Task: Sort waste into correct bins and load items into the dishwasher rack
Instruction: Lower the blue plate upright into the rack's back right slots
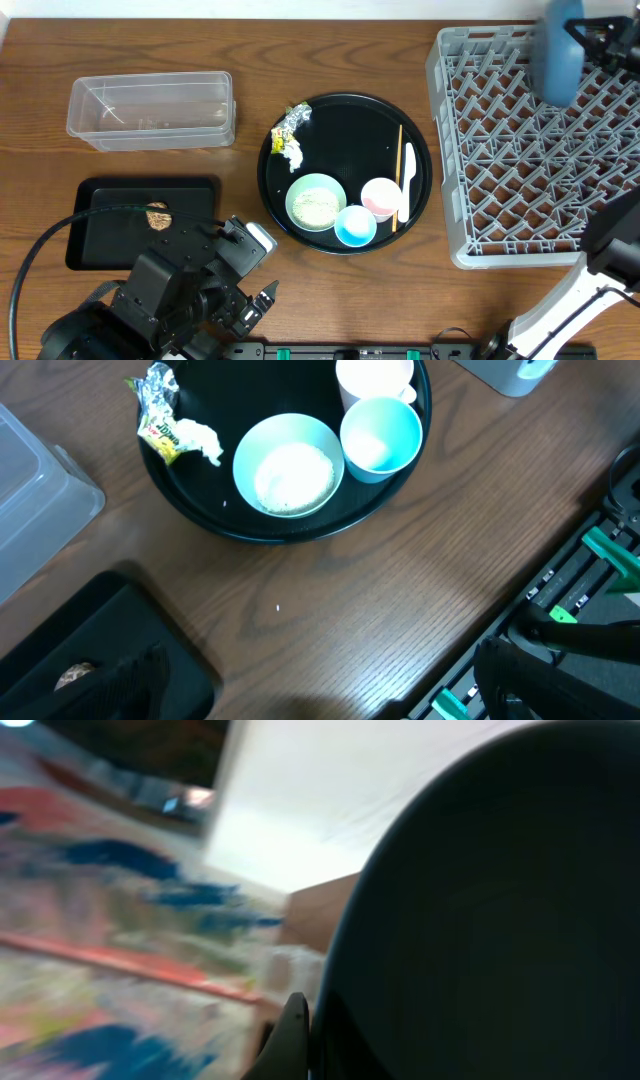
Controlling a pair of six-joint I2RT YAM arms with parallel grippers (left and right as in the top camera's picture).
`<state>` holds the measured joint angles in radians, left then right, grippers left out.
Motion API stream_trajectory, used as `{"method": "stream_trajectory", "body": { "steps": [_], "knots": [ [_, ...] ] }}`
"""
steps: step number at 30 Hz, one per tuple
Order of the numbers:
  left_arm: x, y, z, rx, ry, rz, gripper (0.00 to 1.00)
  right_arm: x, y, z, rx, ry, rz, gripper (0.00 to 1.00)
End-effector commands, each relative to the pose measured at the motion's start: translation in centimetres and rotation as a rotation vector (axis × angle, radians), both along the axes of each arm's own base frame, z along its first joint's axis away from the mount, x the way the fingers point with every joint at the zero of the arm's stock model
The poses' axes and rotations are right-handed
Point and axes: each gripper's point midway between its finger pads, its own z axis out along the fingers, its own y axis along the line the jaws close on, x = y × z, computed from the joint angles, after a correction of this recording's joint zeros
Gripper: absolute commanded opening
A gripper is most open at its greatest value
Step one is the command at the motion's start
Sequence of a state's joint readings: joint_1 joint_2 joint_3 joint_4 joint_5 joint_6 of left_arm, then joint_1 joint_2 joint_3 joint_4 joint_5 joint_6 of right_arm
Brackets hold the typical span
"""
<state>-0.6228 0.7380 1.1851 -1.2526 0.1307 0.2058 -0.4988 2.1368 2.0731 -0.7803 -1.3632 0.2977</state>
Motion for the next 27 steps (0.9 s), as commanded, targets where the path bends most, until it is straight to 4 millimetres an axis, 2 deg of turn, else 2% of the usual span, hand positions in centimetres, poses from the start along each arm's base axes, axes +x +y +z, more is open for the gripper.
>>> {"method": "stream_trajectory", "body": {
  "steps": [1, 8, 20, 27],
  "knots": [
    [0.1, 0.1, -0.2, 0.003, 0.004, 0.012, 0.98, -0.6, 2.3, 1.2, 0.120, 0.038, 0.092, 0.01],
    [0.1, 0.1, -0.2, 0.003, 0.004, 0.012, 0.98, 0.5, 1.7, -0.4, 0.042, 0.084, 0.010, 0.01],
    [0.1, 0.1, -0.2, 0.003, 0.004, 0.012, 0.98, 1.2, 0.3, -2.5, -0.027, 0.146, -0.077, 0.02],
    [0.1, 0.1, -0.2, 0.003, 0.004, 0.012, 0.98, 1.1, -1.3, -4.1, -0.087, 0.199, -0.148, 0.03]
  ]
}}
